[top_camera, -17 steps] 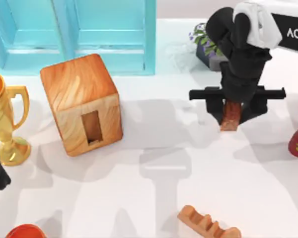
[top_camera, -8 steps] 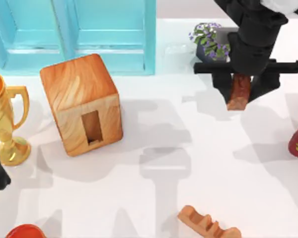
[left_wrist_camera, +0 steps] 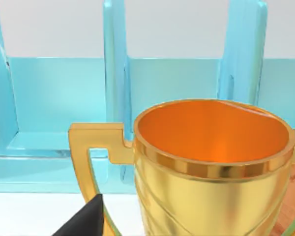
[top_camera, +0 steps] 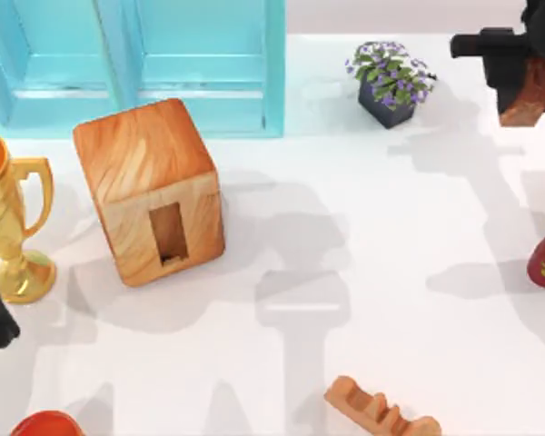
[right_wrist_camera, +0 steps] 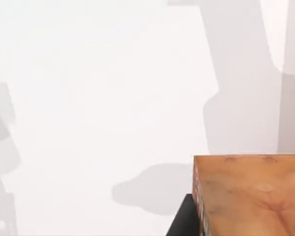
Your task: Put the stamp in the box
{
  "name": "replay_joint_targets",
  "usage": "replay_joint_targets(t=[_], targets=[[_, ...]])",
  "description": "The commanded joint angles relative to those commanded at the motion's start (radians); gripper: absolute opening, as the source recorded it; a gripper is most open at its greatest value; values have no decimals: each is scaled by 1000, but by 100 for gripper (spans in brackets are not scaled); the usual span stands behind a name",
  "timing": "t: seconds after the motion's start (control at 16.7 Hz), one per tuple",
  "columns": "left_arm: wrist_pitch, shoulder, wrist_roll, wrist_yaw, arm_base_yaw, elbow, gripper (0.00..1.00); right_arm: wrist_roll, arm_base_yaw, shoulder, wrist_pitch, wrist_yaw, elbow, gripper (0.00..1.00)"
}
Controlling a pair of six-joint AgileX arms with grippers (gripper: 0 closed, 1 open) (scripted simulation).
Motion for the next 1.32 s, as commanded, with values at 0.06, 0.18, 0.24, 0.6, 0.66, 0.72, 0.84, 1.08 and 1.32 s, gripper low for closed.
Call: replay_joint_targets(t=[0.06, 0.18, 0.24, 0.6, 0.66, 0.72, 0.84, 1.08, 1.32], targets=[[0, 0, 0, 0, 0, 0, 100, -53, -55, -46, -3, 6, -1, 0], [0, 0, 0, 0, 0, 0, 100, -176, -180, -118, -8, 13, -19, 0], [0, 0, 0, 0, 0, 0, 100, -248, -252, -142, -10, 13, -37, 0], [0, 0, 0, 0, 0, 0, 100, -628, -619, -164, -14, -25, -259, 0], [0, 0, 0, 0, 0, 0, 100, -662, -650, -155, -14, -33, -285, 0], [0, 0, 0, 0, 0, 0, 100, -687, -674, -146, -13, -40, -305, 0], [0, 0, 0, 0, 0, 0, 100, -704, -690, -139, -12, -46, -319, 0], [0, 0, 0, 0, 0, 0, 100, -701, -687, -140, -9, -44, -320, 0], [0, 0, 0, 0, 0, 0, 100, -701, -686, -132, 99, -44, -421, 0]])
